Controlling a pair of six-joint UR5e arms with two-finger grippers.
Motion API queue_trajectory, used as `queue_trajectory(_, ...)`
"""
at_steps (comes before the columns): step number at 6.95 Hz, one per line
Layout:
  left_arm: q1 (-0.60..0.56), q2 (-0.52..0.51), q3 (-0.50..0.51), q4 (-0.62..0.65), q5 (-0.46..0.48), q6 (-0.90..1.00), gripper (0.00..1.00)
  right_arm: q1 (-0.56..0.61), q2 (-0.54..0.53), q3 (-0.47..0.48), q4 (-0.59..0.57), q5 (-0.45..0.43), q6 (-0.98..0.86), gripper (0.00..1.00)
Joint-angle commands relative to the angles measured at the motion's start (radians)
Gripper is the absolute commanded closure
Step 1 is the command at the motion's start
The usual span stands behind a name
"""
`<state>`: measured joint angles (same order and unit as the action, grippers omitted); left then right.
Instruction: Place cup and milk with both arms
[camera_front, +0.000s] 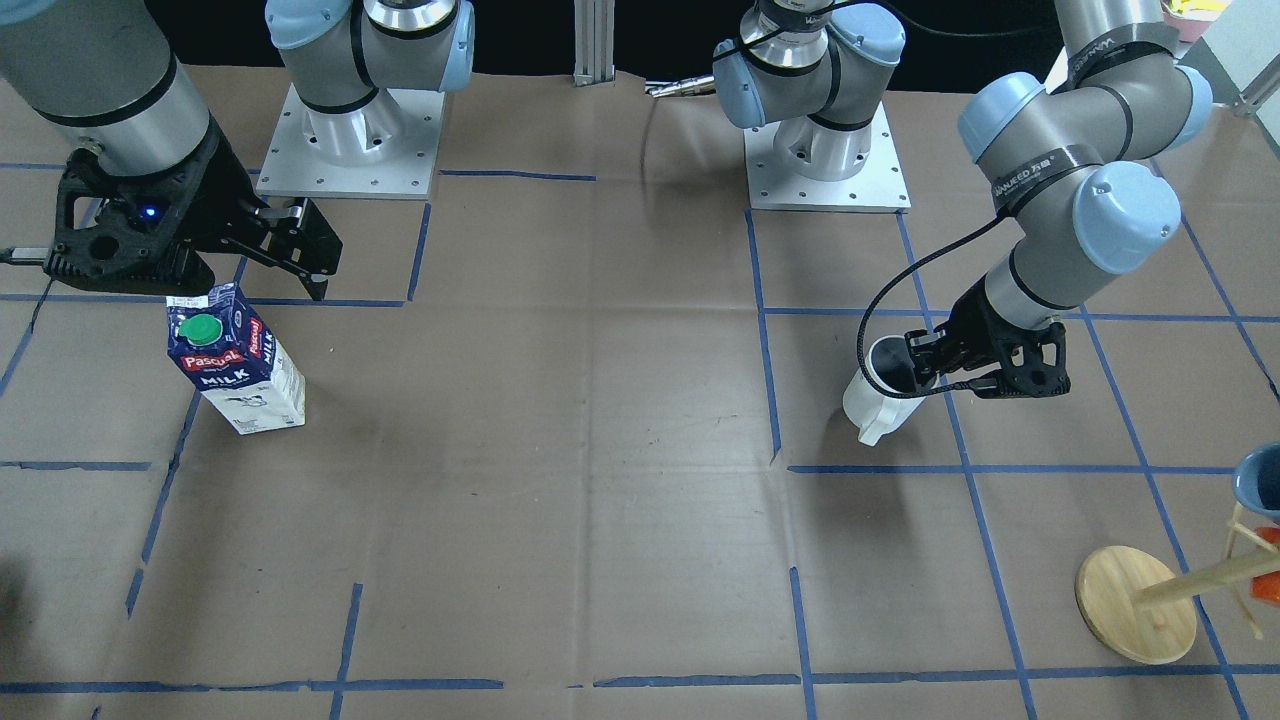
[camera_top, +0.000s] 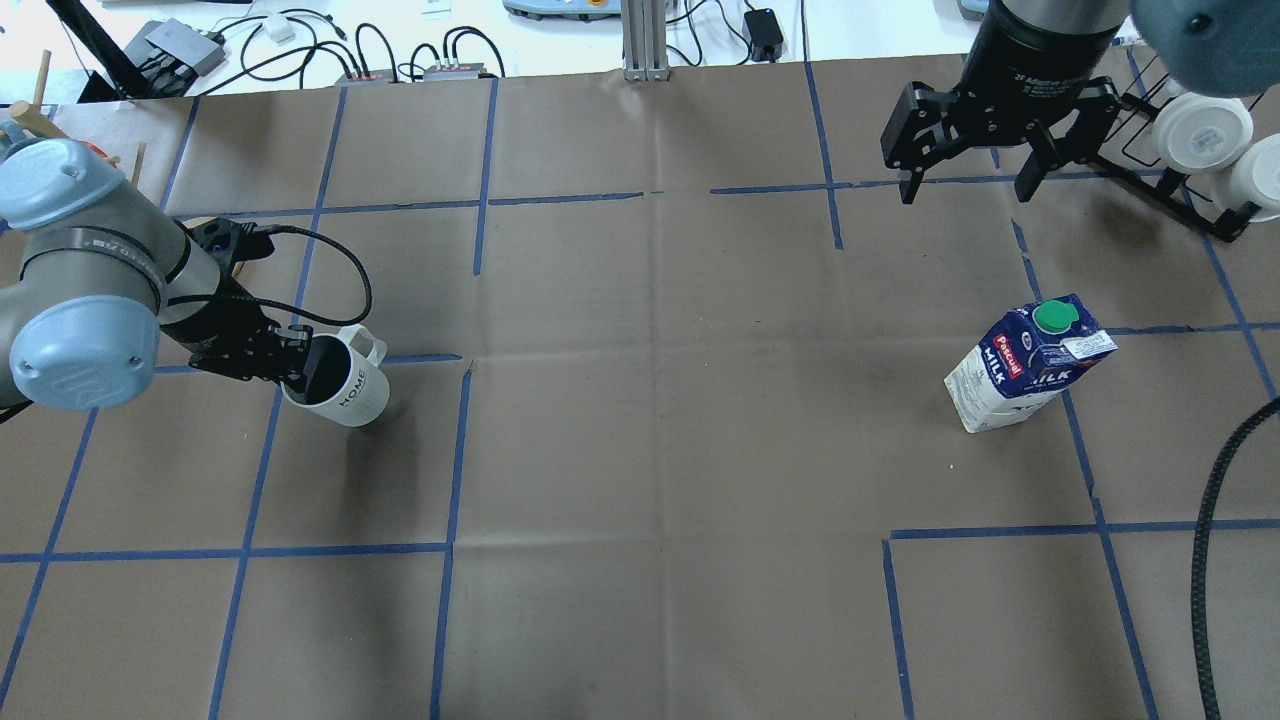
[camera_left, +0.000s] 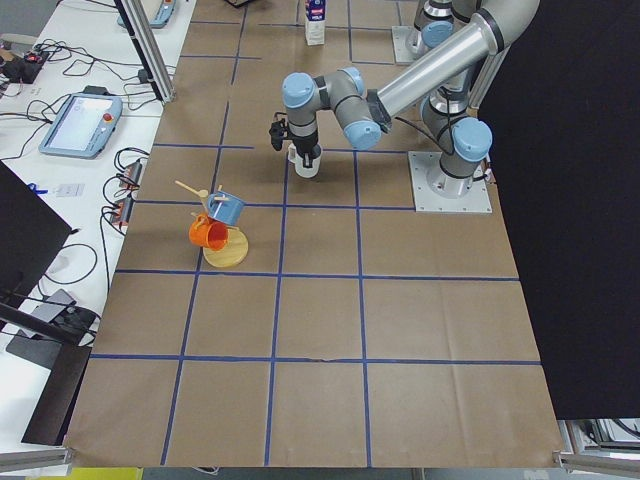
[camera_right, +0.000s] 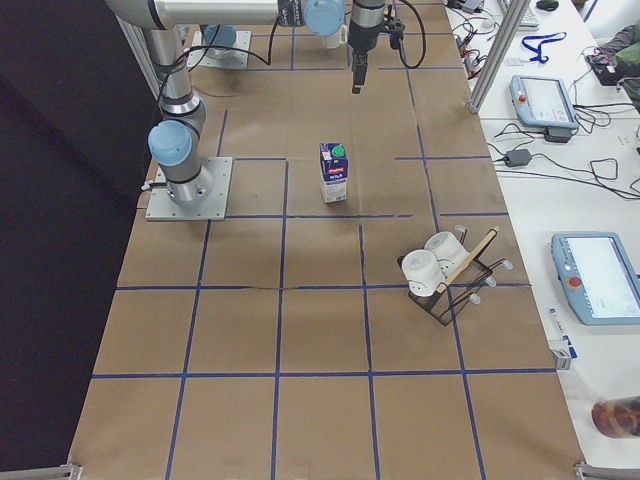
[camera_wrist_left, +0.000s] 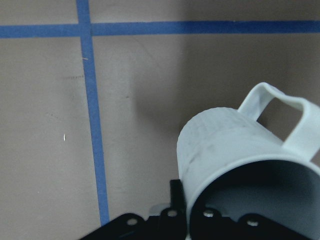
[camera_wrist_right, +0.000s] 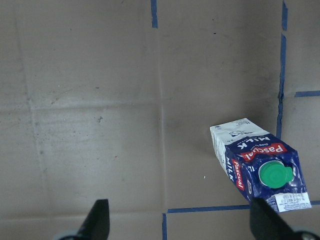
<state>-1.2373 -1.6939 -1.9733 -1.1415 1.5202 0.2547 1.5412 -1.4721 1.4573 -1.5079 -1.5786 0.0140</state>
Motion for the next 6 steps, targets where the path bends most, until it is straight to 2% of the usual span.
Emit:
queue_trajectory(1, -0.129, -0.023, 0.095, -0.027, -0.003, -0.141, 1.0, -0.001, 0.001, 0.0, 0.0, 0.0, 0.0, 0.0)
queue_trajectory(3, -0.258, -0.145, 0.209, -0.026, -0.014, -0.268, 1.0, -0.001, 0.001, 0.0, 0.0, 0.0, 0.0, 0.0)
queue_trajectory(5, -0.394, -0.306, 0.414, -0.038, -0.009, -0.392, 1.0, 0.0, 0.001, 0.0, 0.0, 0.0, 0.0, 0.0)
queue_trajectory(6, -0.427, -0.36, 0.495, -0.072, -0.009, -0.437, 0.99, -0.001, 0.001, 0.0, 0.0, 0.0, 0.0, 0.0)
